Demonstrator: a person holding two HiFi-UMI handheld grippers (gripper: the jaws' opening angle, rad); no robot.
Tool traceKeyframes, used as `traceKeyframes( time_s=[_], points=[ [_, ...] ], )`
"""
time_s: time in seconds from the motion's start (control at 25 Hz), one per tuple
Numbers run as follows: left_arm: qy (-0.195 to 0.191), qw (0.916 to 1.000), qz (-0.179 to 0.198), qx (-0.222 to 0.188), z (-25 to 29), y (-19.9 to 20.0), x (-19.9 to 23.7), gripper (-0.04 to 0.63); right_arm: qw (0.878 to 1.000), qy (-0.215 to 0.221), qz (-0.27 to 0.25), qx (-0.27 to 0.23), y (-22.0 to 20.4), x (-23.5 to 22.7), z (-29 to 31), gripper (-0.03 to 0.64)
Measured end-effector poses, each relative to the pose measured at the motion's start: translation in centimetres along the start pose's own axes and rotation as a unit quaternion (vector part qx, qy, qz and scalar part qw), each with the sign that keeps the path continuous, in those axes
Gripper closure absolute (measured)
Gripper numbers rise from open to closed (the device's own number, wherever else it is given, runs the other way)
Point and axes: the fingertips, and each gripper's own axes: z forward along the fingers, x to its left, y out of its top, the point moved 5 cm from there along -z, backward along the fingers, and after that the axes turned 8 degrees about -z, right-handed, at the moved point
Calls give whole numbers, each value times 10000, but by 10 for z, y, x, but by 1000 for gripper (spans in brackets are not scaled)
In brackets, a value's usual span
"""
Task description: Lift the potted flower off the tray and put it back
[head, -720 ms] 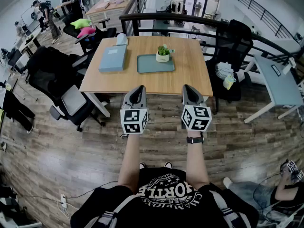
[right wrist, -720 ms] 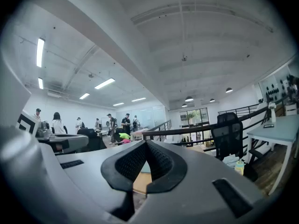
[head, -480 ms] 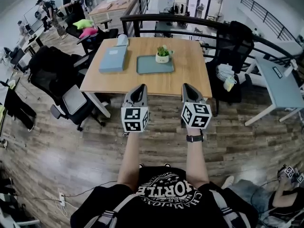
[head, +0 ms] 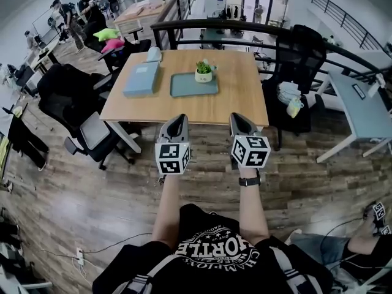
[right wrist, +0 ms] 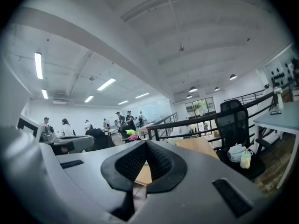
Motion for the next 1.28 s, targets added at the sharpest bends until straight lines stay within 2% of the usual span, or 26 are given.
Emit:
traceKeyframes(
  time_s=[0.12, 0.2, 0.4, 0.56, 0.84, 1.08, 1.28],
  points=[
    [-293, 9994, -183, 60, 8, -4, -7, 577, 9999, 143, -38, 5, -3, -6, 5, 598],
    [-330, 9989, -323, 32, 13, -3, -8, 577, 9998, 150, -90, -22, -2, -10, 9, 598],
    [-276, 9995, -16, 166, 33, -20, -5, 577, 9994, 186, -242, 168, -11, -12, 27, 598],
    [-235, 9993, 51, 280, 63, -34, 9, 577, 9985, 43, -382, 386, -21, -20, 52, 598],
    [-80, 9990, 181, 402, 126, -31, 48, 577, 9976, -380, -390, 419, -3, -56, 114, 601],
    [19, 9996, 168, 226, 175, -14, 96, 577, 9977, -409, -440, 326, 16, -65, 182, 607],
    [-21, 9995, 140, 274, 209, -12, 131, 577, 9961, -467, -504, 563, 16, -63, 234, 607]
  ],
)
